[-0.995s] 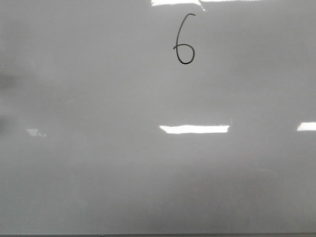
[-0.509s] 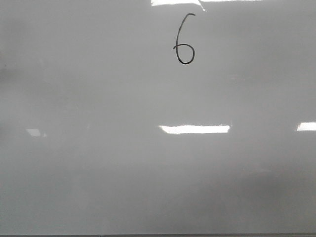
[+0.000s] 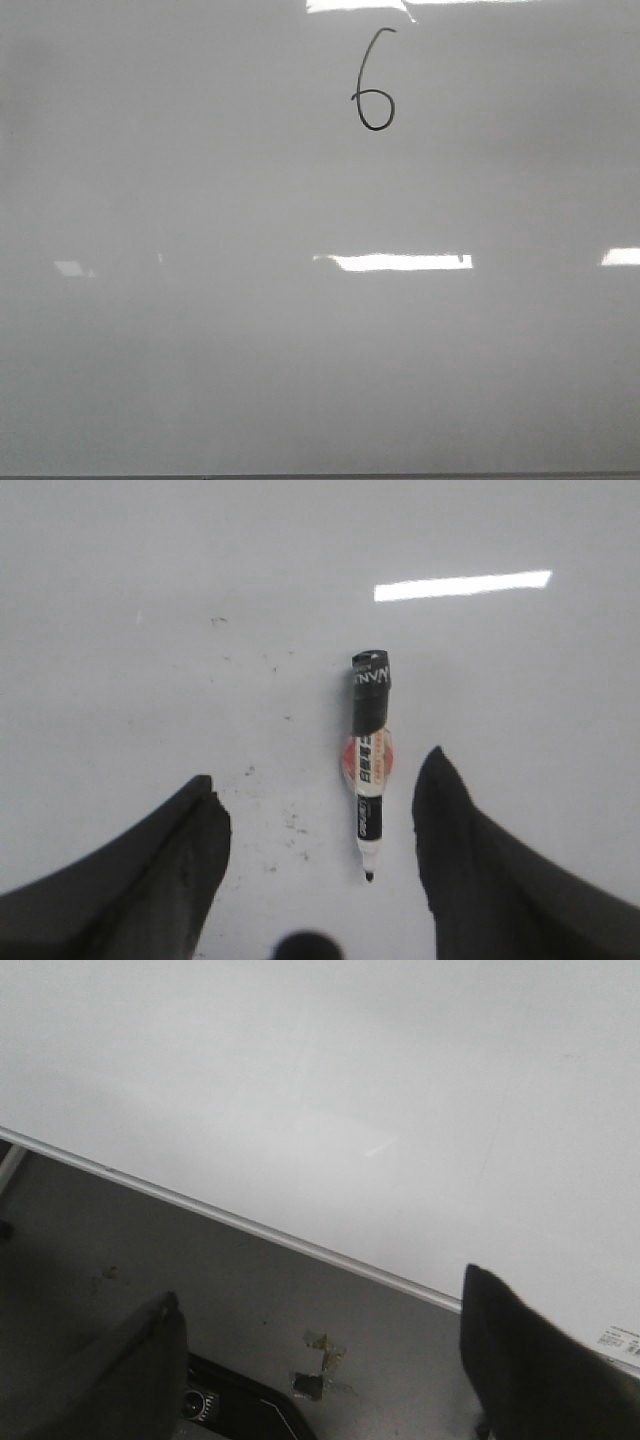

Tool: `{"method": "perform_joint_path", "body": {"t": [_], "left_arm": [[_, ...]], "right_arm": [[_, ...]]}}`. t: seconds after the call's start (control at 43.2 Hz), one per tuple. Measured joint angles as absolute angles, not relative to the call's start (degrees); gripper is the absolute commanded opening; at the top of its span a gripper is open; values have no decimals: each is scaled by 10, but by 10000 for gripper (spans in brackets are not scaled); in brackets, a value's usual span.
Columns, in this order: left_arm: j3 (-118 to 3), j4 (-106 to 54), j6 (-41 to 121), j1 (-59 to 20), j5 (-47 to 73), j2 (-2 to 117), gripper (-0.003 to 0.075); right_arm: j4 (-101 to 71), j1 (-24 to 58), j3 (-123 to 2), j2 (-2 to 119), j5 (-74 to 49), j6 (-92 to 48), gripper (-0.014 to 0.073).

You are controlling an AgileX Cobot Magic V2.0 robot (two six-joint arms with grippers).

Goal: Write number 6 on whiteboard

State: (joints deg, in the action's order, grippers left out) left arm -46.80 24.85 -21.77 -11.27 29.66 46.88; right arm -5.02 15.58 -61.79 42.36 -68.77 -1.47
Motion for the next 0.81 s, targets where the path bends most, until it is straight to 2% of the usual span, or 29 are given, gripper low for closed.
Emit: {"method": "perform_joint_path", "body": {"t": [0.231,0.324,0.486,0.648,0.741,0.81], "left_arm": [[-545,163,-135,-222,510,452,408],[-552,138,-125,-258,559,451,408],[-553,123,-122,-314,584,449,408],[-553,120,-122,-337,578,449,389],[-553,120,-122,-339,575,449,314],[-553,120,-122,-339,574,449,242]], "right_arm": [[-49,156,-619,386,-689,-10,581],[-49,156,-617,379,-689,-10,581],[-49,156,-591,369,-681,-13,581],[-49,156,-577,367,-668,-20,580],[-49,156,-576,367,-664,-20,517],[-49,156,-576,367,-662,-20,411]]}}
